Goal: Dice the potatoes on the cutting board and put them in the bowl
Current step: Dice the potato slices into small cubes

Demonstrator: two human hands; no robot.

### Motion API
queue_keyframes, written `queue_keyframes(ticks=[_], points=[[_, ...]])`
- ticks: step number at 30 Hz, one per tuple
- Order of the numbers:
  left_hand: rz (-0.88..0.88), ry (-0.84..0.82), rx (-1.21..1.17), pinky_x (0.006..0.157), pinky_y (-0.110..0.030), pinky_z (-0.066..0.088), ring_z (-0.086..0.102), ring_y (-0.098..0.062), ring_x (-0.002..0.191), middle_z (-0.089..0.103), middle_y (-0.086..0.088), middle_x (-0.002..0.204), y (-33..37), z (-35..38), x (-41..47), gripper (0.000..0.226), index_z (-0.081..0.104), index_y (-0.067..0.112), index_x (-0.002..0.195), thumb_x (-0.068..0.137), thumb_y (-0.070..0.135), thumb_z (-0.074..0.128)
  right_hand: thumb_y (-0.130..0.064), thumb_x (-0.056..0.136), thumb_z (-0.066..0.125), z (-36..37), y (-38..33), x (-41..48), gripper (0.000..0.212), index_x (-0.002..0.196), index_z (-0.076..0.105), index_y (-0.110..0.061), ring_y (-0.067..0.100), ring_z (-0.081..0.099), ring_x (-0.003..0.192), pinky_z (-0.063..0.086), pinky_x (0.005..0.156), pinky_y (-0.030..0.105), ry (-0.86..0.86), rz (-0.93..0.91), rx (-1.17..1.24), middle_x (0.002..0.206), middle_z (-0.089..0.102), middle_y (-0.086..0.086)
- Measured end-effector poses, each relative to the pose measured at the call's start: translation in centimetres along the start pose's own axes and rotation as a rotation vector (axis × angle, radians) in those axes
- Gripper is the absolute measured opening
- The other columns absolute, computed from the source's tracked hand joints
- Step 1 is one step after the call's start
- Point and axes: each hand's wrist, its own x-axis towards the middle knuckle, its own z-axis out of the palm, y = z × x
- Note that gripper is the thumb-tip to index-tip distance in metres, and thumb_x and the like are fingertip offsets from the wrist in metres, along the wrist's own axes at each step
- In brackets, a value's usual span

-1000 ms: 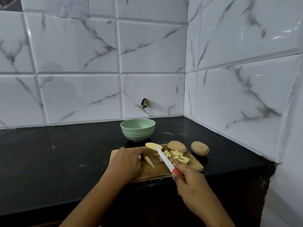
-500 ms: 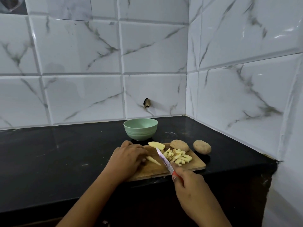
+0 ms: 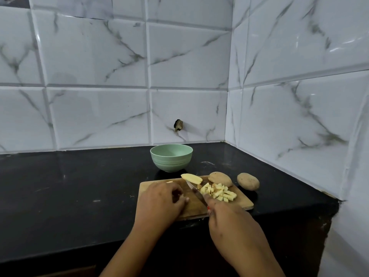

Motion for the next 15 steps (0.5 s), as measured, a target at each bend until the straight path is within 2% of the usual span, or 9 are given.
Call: queue_keyframes(ticks=[5, 8, 11, 15], points=[[0.002, -0.063, -0.165, 0.059, -0.003, 0.036, 0.049, 0.009, 0.071, 0.053, 0.026, 0.079, -0.29, -0.27, 0.05, 0.018, 0.069, 0.038, 0.105, 0.089, 0.035, 0.062, -0.033, 0.103, 0.032, 0.20, 0.13, 0.01, 0.047, 0.147, 0.024, -0.046, 0.007, 0.057, 0.093, 0.050, 0.076, 0.025, 0.001, -0.015, 0.026, 0.115, 0.060, -0.010], [0.010, -0.080, -0.217, 0.060, -0.005, 0.036, 0.051, 0.009, 0.076, 0.053, 0.027, 0.081, -0.61, -0.48, -0.16, 0.018, 0.069, 0.040, 0.104, 0.088, 0.033, 0.063, -0.035, 0.102, 0.035, 0.32, 0.09, -0.16, 0.041, 0.143, 0.036, -0.040, 0.006, 0.058, 0.096, 0.050, 0.079, 0.024, -0.001, 0.001, 0.020, 0.116, 0.059, -0.008], [-0.011, -0.085, -0.271, 0.066, -0.005, 0.038, 0.053, 0.009, 0.083, 0.055, 0.028, 0.083, -0.76, -0.56, -0.31, 0.017, 0.068, 0.040, 0.100, 0.086, 0.030, 0.066, -0.040, 0.102, 0.035, 0.32, -0.12, -0.33, 0.029, 0.122, 0.052, -0.030, 0.005, 0.059, 0.091, 0.049, 0.076, 0.021, 0.013, 0.038, -0.014, 0.105, 0.059, -0.011], [-0.031, -0.066, -0.350, 0.068, 0.000, 0.039, 0.057, 0.014, 0.085, 0.060, 0.027, 0.084, -0.76, -0.50, -0.45, 0.018, 0.066, 0.038, 0.093, 0.083, 0.024, 0.071, -0.045, 0.101, 0.031, -0.28, -0.29, -0.78, 0.027, 0.114, 0.049, -0.029, 0.006, 0.054, 0.081, 0.043, 0.066, 0.019, 0.059, 0.049, -0.086, 0.093, 0.051, -0.012]])
